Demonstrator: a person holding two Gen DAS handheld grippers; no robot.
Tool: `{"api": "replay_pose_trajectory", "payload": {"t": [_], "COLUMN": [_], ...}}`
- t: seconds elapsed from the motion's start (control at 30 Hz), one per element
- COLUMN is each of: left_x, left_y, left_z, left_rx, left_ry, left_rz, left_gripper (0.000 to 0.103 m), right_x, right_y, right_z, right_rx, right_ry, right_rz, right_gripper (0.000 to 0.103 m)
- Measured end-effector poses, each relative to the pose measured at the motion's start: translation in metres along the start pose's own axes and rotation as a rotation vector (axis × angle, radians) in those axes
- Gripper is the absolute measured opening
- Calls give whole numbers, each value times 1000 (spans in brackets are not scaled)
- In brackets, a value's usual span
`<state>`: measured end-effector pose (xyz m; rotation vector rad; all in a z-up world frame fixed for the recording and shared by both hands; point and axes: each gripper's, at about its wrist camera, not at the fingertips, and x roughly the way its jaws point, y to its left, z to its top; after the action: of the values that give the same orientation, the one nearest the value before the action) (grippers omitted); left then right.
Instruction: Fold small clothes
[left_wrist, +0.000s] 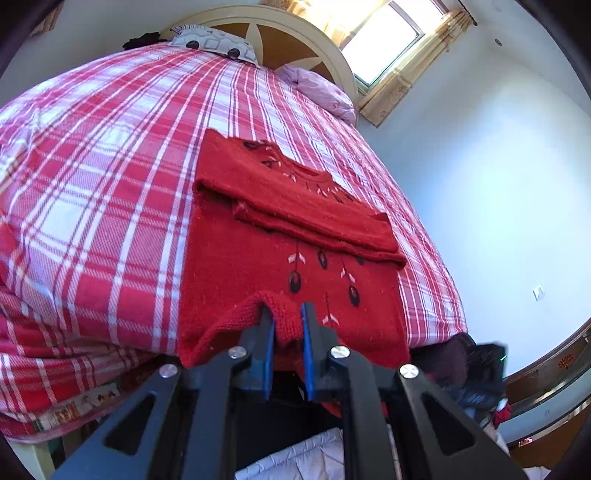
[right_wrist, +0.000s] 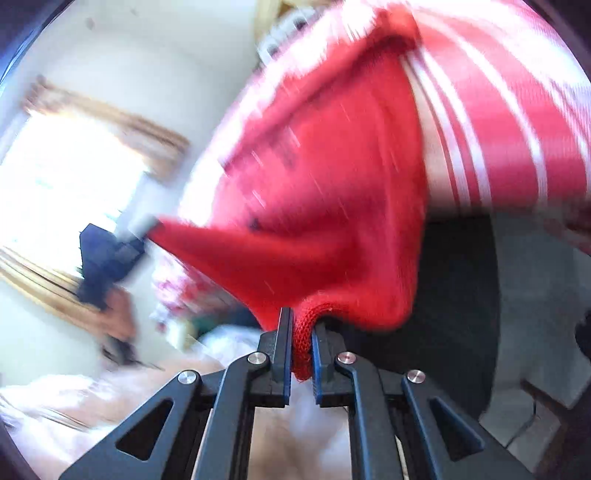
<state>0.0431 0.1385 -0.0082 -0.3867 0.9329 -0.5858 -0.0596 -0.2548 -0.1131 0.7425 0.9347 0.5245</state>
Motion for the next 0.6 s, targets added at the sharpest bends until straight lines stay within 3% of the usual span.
{"api": "replay_pose_trajectory", "payload": {"t": [0.13,0.3,0.33,0.4,0.43,0.47,0.53,0.6], "left_x": [3,40,54,67,71,74,71,60], "left_y": [1,18,24,30,33,35,42,51], "left_z": [28,70,78,86,91,96,103,107], "left_rx": [-2,-28,-28,-17,8,41,58,44], "left_ry": [-25,-10,6,16,6,-6,-20,-57], "left_rz": [2,78,102,168,216,268,305,286], "left_gripper": [14,15,20,19,19,20,37,54], "right_x": [-24,-13,-4,6,12,15,15,5], "right_y": [8,-18,-21,-40,-54,-65,-81,-84], "right_z": [56,120,125,139,145,148,153,151], "right_rx": [2,48,56,91,138,178,228,228], "right_ry": [-122,-192,-207,-234,-232,-225,-243,-304], "right_rz": [96,74,57,41,36,36,64,103], "right_gripper": [8,8,8,9,14,29,52,62]}}
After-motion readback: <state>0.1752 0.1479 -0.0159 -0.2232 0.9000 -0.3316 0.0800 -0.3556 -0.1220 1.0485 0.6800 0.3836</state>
